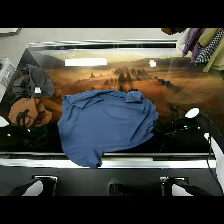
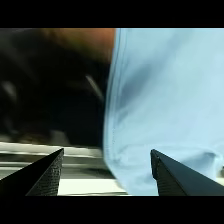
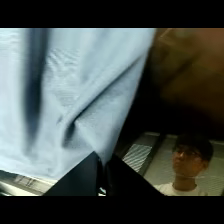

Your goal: Fold the clothes and pants, and hang the long-sleeved shirts on hangers.

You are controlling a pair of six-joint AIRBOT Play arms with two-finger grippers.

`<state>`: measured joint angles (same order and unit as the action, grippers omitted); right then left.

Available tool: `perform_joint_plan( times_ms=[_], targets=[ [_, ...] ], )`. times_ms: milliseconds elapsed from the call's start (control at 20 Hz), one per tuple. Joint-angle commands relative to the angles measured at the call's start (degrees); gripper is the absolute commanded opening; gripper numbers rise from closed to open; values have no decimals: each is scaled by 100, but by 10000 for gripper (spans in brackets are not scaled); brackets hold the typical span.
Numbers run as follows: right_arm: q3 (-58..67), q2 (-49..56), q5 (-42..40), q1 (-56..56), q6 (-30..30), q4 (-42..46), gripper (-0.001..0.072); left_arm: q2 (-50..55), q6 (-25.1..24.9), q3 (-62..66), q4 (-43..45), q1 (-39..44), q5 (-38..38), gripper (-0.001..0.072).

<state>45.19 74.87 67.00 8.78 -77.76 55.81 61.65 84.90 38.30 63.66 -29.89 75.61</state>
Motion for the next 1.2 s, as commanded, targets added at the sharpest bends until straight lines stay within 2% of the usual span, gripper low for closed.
perform_joint_plan(
  times_ms=[0, 150, 550, 700, 750, 800, 850, 950, 1050, 1150],
  targets=[
    [-2, -94, 9, -4, 0, -212, 33, -66, -269, -831, -651, 22, -428, 607],
    [-2, -94, -2, -4, 2, -426, 32, -66, -262, -1021, -673, 393, -691, 608],
    [-2, -96, 15, -4, 2, -601, 32, 293, -197, -1027, -671, 909, -817, 608],
    [-2, -190, 9, -4, 2, -610, 32, 498, -199, -1027, -675, 1141, -824, 580],
    [-2, -236, 11, -4, 0, -612, 32, 501, -262, -1016, -704, 1202, -822, 402],
    [-2, -284, 13, -4, 0, -619, 32, 496, -358, -990, -789, 1226, -820, 178],
    [-2, -337, 11, -4, 7, -662, 31, 494, -470, -933, -951, 1224, -820, 35],
    [-2, -444, -31, -15, 295, -1008, 31, 492, -682, -654, -1281, 1224, -824, 16],
    [70, -553, -170, -81, 929, -1598, 31, 490, -691, -111, -1423, 1233, -820, 15],
    [507, -675, -640, -195, 970, -1589, 31, 448, -584, 695, -1419, 1281, -824, 14]
  ],
)
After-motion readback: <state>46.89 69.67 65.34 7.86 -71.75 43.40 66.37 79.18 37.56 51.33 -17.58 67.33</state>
